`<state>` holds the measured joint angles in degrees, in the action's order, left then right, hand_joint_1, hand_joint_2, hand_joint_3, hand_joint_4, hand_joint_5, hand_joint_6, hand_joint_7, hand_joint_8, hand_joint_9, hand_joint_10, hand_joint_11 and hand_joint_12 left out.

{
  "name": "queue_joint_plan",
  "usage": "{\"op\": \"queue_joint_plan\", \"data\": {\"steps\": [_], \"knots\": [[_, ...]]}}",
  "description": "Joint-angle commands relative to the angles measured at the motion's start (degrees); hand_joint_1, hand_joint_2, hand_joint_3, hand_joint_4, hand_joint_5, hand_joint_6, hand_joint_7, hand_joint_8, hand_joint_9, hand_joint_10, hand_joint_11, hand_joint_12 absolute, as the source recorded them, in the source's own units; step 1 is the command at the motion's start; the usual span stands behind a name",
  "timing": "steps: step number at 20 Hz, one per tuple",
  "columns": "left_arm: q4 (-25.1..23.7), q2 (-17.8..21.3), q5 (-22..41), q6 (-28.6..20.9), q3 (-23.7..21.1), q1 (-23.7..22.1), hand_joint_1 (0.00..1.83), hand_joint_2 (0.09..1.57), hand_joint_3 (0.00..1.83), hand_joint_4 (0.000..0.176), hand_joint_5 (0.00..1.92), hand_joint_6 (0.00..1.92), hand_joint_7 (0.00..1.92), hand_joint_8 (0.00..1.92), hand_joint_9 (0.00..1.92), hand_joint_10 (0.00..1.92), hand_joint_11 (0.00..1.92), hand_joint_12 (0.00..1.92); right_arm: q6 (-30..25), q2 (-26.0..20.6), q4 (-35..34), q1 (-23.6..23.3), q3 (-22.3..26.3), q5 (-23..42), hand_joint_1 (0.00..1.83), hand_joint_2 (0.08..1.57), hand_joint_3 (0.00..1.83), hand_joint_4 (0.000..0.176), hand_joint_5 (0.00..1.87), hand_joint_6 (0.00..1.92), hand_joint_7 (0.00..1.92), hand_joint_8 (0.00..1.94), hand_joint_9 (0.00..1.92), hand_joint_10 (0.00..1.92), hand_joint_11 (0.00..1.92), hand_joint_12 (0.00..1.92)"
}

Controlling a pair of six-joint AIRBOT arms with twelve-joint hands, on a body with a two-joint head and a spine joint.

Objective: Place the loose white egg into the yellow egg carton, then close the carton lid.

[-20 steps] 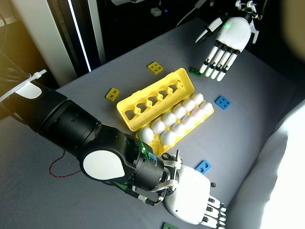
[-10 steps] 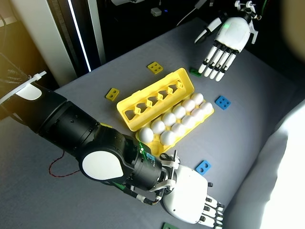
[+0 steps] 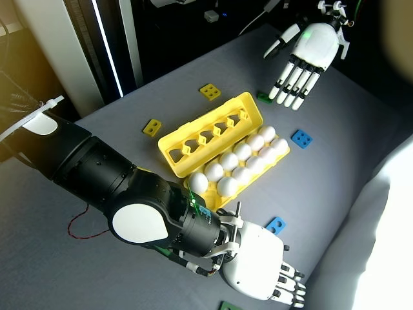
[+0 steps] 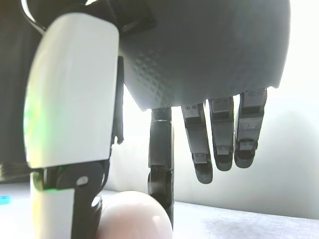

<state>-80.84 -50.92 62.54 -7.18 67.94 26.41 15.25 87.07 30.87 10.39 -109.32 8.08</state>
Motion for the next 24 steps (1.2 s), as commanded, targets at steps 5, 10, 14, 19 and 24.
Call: {"op": "queue_joint_plan", "data": {"steps": [5,10,14,19,24], "knots": [[3.7,0.9,2.6,0.0,0.0,-0.4,0.0,1.23,0.0,0.0,0.29,0.01,0.27,0.01,0.23,0.01,0.1,0.1,-5.5,-3.1,-0.5,-1.6,1.5,3.7,1.1,0.99,0.0,0.176,1.28,0.45,0.2,0.0,0.04,0.01,0.0,0.0],[3.7,1.0,2.6,0.0,-0.1,-0.4,0.0,1.23,0.0,0.0,0.27,0.0,0.26,0.0,0.21,0.0,0.08,0.09,-5.4,-10.9,0.3,-0.6,12.9,5.7,1.1,0.98,0.0,0.176,1.31,0.4,0.2,0.0,0.04,0.0,0.0,0.0],[3.7,1.2,2.6,0.0,-0.4,-0.4,0.0,1.23,0.0,0.0,0.29,0.01,0.27,0.01,0.23,0.01,0.1,0.1,-5.5,-17.5,2.1,0.5,22.7,8.4,1.1,0.99,0.0,0.176,1.31,0.4,0.21,0.01,0.06,0.01,0.0,0.0],[3.7,1.4,2.6,0.0,-0.6,-0.4,0.0,1.23,0.0,0.0,0.28,0.0,0.27,0.0,0.23,0.0,0.09,0.1,-5.4,-21.6,2.0,1.8,28.6,10.2,1.1,0.99,0.0,0.176,1.3,0.41,0.2,0.0,0.06,0.01,0.0,0.0],[3.7,1.4,2.6,0.0,-0.9,-0.4,0.0,1.23,0.0,0.0,0.29,0.0,0.28,0.01,0.24,0.01,0.1,0.11,-5.4,-21.9,2.0,2.1,28.6,10.2,1.1,0.99,0.0,0.176,1.3,0.41,0.21,0.0,0.07,0.01,0.0,0.0]]}}
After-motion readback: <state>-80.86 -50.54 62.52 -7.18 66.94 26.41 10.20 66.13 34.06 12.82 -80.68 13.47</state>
